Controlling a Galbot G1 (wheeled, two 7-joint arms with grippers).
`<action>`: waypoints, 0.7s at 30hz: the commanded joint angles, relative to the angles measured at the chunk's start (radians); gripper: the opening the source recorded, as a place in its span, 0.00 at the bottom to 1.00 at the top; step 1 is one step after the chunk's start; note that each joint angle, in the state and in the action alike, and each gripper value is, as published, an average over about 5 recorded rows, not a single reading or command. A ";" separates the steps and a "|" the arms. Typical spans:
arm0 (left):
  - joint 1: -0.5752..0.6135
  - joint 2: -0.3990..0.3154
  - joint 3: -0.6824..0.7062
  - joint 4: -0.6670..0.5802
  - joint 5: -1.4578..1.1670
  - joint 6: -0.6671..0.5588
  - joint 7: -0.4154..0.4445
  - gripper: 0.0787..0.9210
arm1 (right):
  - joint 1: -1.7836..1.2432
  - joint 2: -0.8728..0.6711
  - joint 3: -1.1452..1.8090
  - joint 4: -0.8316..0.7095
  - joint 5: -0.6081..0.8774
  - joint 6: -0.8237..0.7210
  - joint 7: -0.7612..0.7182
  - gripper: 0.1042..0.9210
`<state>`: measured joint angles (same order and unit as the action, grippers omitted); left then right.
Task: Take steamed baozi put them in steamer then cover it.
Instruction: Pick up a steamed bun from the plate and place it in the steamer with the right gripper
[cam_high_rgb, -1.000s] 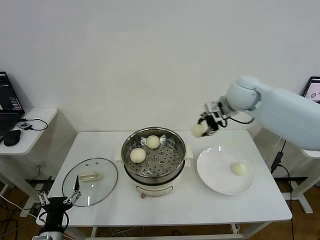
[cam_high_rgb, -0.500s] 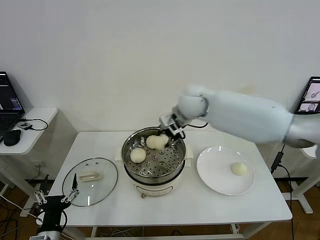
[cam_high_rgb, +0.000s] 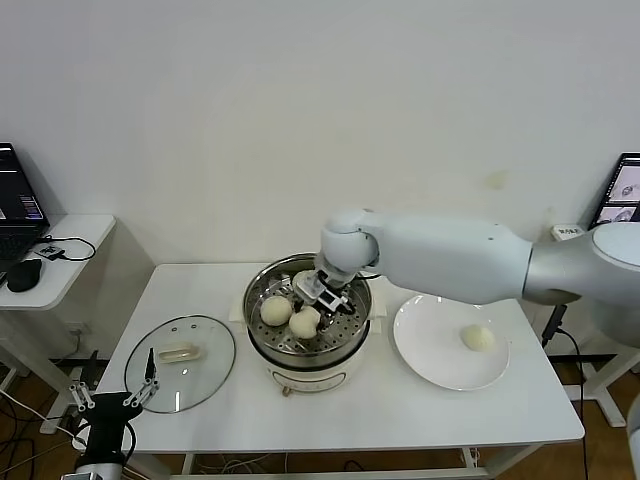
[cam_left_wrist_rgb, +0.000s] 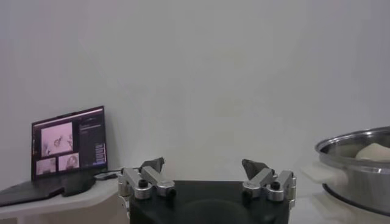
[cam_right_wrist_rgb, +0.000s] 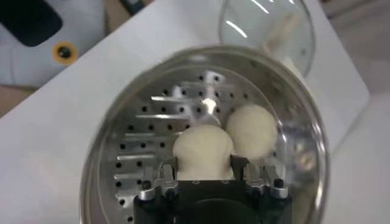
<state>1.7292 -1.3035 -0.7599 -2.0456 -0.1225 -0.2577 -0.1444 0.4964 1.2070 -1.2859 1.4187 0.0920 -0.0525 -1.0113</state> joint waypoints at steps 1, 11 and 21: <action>0.000 0.001 -0.001 0.002 -0.001 -0.001 -0.001 0.88 | -0.018 0.030 -0.017 0.002 -0.053 0.073 -0.009 0.56; -0.006 0.001 0.002 0.013 -0.003 -0.003 -0.001 0.88 | -0.013 0.014 -0.014 0.009 -0.066 0.088 -0.009 0.58; -0.014 0.007 0.004 0.017 -0.003 -0.001 0.000 0.88 | 0.048 -0.050 0.044 0.014 -0.028 0.084 0.000 0.86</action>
<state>1.7150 -1.2981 -0.7560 -2.0297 -0.1256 -0.2599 -0.1450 0.5088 1.1951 -1.2791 1.4296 0.0488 0.0247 -1.0128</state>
